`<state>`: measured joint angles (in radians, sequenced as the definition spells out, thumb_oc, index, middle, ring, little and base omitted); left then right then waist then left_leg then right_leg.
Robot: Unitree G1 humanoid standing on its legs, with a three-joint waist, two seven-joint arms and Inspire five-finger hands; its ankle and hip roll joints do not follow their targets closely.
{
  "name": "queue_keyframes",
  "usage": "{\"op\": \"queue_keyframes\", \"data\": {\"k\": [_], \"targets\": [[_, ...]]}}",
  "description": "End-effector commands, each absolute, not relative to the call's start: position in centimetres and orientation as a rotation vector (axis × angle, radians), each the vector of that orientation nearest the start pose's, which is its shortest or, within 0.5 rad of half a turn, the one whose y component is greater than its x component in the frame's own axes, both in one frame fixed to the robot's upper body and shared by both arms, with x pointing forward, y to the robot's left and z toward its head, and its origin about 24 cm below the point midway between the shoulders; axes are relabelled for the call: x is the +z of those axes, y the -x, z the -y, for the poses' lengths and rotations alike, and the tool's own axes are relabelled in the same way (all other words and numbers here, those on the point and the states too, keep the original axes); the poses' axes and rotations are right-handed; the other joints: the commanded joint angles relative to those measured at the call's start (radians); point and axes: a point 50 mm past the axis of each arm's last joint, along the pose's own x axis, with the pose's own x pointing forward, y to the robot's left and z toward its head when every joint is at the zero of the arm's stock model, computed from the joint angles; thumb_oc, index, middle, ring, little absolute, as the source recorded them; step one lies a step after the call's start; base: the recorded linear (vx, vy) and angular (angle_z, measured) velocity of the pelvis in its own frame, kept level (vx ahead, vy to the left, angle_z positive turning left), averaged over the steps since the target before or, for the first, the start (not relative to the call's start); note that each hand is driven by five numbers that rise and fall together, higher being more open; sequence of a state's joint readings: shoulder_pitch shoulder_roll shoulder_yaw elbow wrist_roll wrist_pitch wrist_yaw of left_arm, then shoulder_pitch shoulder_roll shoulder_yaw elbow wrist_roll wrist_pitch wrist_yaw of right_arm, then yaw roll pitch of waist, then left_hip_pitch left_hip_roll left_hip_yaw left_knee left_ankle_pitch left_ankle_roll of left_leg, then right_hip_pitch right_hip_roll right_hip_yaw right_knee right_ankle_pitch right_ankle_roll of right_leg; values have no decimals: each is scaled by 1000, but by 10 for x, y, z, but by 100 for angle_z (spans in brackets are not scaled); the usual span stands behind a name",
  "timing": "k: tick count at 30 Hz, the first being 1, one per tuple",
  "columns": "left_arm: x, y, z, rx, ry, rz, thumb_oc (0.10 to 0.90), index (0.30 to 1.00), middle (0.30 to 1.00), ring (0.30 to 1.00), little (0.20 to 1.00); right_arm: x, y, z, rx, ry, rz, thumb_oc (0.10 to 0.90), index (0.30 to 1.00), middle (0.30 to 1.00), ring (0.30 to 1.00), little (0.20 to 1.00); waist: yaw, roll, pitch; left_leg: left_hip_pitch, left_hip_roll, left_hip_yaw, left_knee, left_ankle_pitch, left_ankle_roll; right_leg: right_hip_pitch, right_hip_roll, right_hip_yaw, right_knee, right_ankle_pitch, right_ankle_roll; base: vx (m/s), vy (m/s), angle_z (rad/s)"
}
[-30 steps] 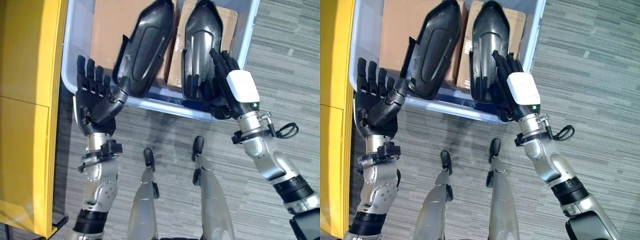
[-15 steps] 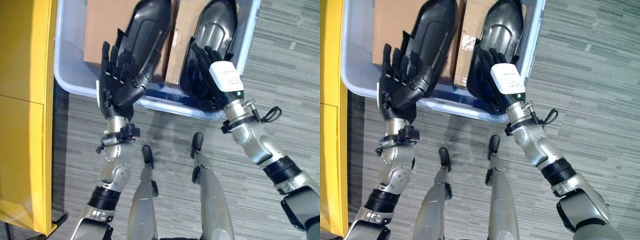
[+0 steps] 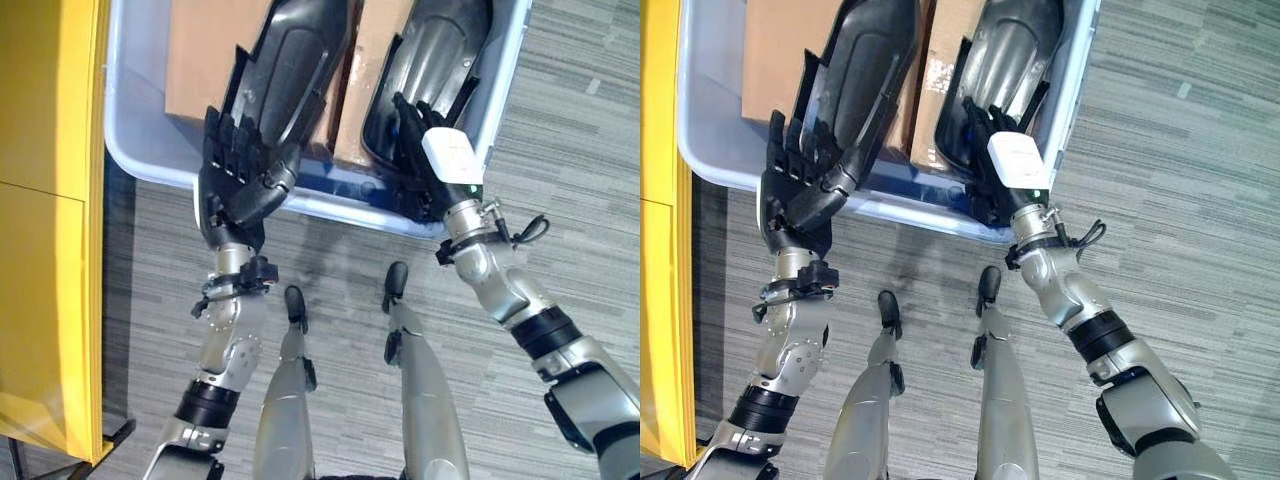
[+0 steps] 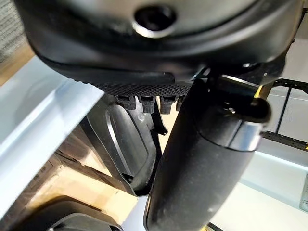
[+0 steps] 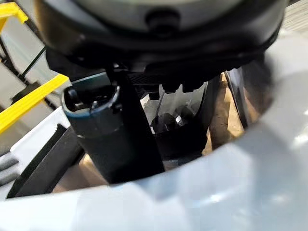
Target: Move parts from the plastic box to the shelf.
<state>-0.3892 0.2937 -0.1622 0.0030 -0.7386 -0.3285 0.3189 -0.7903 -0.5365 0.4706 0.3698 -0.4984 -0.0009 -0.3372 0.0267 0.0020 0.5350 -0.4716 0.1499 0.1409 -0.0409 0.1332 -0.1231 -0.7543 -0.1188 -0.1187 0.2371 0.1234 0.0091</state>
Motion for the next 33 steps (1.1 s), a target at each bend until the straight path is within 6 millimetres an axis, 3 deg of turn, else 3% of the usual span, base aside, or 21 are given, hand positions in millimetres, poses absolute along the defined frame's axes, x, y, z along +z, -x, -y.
{"op": "queue_keyframes", "data": {"k": [1, 15, 18, 33], "targets": [[202, -290, -169, 0, 502, 728, 900, 1000, 1000, 1000, 1000, 184, -362, 126, -16, 1098, 622, 900, 1000, 1000, 1000, 1000, 2, -26, -15, 64, 10, -34, 24, -69, 24, 67, -80, 113, -69, 29, 156, 0, 0, 0], [203, -294, -170, 6, 489, 720, 900, 1000, 1000, 1000, 1000, 193, -366, 155, -141, 1132, 585, 900, 1000, 1000, 1000, 1000, -10, -48, -15, 89, 8, -33, 25, -78, 27, 85, -80, 117, -66, 28, 157, 2, 2, 1], [207, -295, -171, 21, 477, 731, 900, 1000, 1000, 1000, 1000, 210, -354, 157, -188, 1071, 673, 900, 1000, 1000, 1000, 1000, -24, -66, -15, 107, 10, -28, 25, -82, 26, 94, -75, 122, -65, 29, 158, 0, 0, 0], [217, -296, -172, 45, 437, 759, 900, 1000, 1000, 1000, 1000, 243, -313, 148, -233, 887, 910, 900, 1000, 1000, 1000, 1000, -45, -111, -15, 150, 14, -17, 25, -91, 27, 128, -69, 131, -68, 31, 165, -4, 1, -3]]}}
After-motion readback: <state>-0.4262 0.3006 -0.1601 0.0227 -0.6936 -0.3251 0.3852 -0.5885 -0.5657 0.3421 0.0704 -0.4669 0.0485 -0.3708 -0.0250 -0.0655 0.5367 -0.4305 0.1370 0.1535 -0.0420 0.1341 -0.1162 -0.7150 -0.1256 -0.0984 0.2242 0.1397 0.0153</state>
